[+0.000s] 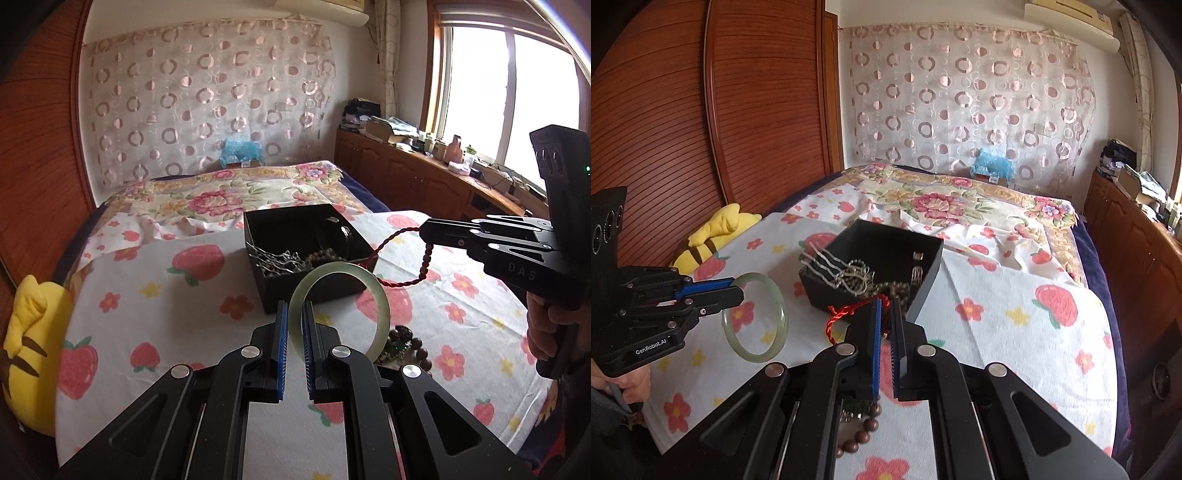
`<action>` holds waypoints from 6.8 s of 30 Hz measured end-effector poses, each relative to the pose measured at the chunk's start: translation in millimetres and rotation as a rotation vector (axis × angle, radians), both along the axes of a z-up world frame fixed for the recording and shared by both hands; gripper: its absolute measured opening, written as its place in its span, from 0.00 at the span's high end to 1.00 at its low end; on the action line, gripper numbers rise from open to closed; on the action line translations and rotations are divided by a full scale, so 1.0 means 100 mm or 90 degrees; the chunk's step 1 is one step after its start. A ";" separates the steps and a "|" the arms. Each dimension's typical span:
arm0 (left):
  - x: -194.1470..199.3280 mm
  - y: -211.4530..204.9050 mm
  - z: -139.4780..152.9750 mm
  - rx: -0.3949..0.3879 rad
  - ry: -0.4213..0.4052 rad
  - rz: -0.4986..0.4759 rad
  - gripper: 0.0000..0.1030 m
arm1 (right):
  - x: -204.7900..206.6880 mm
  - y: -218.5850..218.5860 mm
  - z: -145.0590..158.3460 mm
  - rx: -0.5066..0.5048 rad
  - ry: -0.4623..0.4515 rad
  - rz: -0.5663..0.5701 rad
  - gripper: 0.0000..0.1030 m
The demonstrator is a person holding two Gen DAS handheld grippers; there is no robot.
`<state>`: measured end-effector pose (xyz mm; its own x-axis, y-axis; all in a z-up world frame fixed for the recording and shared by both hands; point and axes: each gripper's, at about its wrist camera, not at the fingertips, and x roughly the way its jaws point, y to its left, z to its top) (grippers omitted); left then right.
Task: Organize jewelry
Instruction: 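Lift the bracelet and bangle and carry both grippers over the black box, then open both grippers to drop the bracelet and bangle into the box, then grasp the brown wooden bead bracelet with the right gripper while the left grasps the flower charm, then carry both items over the black box and open both grippers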
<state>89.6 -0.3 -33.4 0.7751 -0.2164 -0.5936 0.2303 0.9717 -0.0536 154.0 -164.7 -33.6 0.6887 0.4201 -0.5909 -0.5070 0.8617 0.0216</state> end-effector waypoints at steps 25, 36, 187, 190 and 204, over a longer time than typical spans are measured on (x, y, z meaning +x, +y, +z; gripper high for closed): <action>0.73 0.17 0.11 0.011 0.010 0.024 0.93 | 0.85 0.31 -0.16 0.029 0.035 0.045 0.94; 1.12 0.08 0.08 0.024 0.022 0.012 0.93 | 0.84 0.27 -0.22 0.017 0.035 0.055 0.77; 0.93 0.05 0.06 0.010 0.036 -0.022 0.86 | 0.73 0.28 0.39 0.005 -0.010 0.095 0.84; 0.98 0.05 0.06 0.010 0.036 -0.019 0.86 | 0.77 0.30 0.37 0.006 -0.006 0.096 0.84; 1.07 0.07 0.06 0.007 0.036 -0.016 0.86 | 0.89 0.24 0.32 0.029 0.009 0.080 0.83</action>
